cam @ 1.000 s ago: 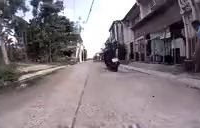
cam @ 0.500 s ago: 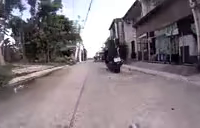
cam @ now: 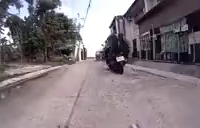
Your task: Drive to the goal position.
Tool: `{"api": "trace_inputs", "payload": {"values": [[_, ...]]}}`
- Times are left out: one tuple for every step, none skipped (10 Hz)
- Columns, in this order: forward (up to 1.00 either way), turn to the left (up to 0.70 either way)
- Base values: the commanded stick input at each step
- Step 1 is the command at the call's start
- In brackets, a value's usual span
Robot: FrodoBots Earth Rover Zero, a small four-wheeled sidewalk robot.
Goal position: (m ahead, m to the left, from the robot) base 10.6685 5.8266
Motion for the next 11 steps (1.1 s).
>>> {"api": "trace_inputs", "payload": {"values": [[1.00, 0.04], [1.00, 0.04], [1.00, 0.04], [1.00, 0.04], [1.00, 0.13], [1.00, 0.31], [1.00, 0.44], [1.00, 0.44], [1.00, 0.13], [1.00, 0.04], [1.00, 0.04]]}}
